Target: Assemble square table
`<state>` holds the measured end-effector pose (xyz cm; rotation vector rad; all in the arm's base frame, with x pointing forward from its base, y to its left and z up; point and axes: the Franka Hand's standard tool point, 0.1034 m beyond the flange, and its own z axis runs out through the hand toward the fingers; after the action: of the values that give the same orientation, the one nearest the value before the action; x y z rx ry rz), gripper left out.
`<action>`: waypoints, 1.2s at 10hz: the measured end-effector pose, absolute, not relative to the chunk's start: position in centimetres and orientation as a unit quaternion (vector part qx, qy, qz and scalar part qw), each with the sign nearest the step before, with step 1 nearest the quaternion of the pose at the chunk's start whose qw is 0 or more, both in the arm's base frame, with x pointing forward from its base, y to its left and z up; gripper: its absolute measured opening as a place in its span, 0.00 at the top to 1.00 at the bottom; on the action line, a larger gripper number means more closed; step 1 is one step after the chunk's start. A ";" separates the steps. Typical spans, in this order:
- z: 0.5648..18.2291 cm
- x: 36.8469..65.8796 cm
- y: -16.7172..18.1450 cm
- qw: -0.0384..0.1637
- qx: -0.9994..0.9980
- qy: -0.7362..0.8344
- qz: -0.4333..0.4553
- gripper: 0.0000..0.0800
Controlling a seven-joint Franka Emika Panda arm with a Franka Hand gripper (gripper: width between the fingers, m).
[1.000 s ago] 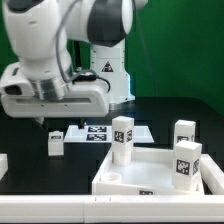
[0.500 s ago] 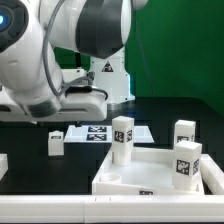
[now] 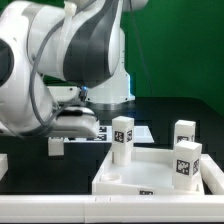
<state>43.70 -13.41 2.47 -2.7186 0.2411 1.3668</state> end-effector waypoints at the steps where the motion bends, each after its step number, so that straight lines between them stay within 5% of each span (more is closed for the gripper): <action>1: 2.6 43.8 -13.4 0.044 -0.891 0.079 0.446 0.19; 6: 1.2 42.5 -12.9 0.034 -0.880 0.099 0.463 0.19; 7: 1.2 42.6 -12.9 0.034 -0.880 0.099 0.462 0.33; 8: 1.2 42.6 -12.9 0.034 -0.880 0.099 0.462 0.33; 10: 1.2 42.6 -12.9 0.034 -0.880 0.099 0.463 0.64; 12: 1.9 43.2 -12.9 0.036 -0.885 0.095 0.454 0.64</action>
Offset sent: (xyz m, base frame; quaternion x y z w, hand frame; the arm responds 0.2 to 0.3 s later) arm -0.0237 0.0201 -0.0344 0.0264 -0.0347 0.0507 0.9978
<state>43.21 -12.93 1.91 -2.7186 0.2920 1.3953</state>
